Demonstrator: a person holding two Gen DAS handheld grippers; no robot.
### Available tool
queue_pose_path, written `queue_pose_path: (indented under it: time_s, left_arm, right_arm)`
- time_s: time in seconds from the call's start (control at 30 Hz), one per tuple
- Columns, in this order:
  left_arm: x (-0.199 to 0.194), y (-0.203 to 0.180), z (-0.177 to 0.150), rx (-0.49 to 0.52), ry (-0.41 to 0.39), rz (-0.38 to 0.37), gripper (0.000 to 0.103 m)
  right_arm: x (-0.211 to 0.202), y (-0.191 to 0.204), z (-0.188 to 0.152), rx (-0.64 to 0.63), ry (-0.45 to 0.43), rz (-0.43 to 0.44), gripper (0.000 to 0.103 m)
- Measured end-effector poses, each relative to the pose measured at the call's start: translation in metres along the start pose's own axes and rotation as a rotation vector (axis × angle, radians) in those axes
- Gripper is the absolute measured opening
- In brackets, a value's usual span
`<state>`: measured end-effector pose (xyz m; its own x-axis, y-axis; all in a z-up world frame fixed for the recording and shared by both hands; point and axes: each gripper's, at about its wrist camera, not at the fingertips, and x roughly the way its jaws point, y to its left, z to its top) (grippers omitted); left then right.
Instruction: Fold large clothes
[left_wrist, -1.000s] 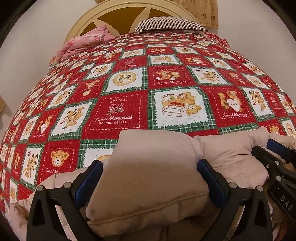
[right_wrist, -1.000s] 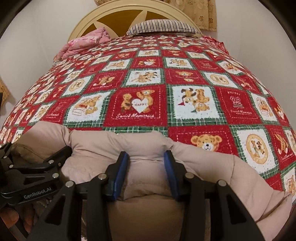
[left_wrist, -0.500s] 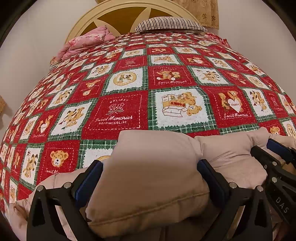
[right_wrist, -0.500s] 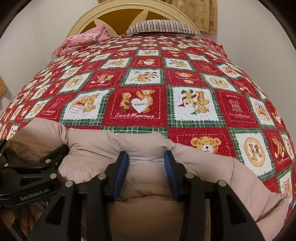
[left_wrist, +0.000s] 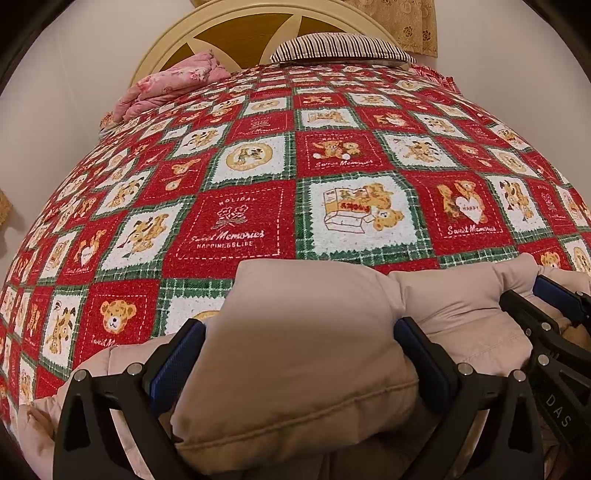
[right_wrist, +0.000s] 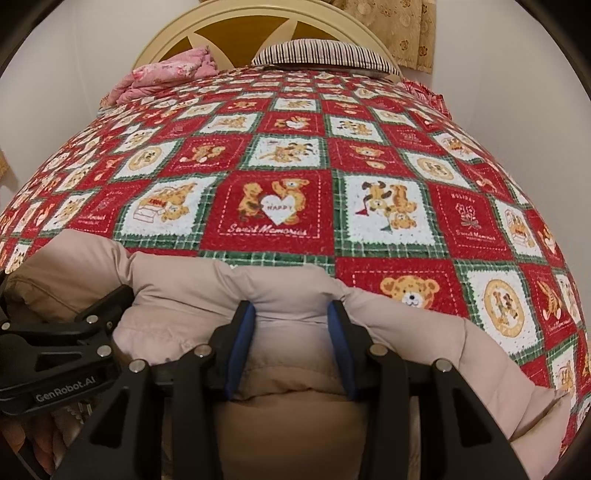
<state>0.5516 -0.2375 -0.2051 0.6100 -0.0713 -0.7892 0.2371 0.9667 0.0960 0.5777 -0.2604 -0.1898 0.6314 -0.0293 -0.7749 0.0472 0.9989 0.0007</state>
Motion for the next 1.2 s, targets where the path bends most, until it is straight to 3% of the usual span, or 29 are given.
queue_pose_path:
  time_s: [1.2]
  left_arm:
    - [0.0079, 0.0008, 0.0044, -0.004, 0.016, -0.008, 0.103]
  right_arm:
    - [0.0028, 0.0083, 0.0013, -0.057, 0.018, -0.048, 0.046]
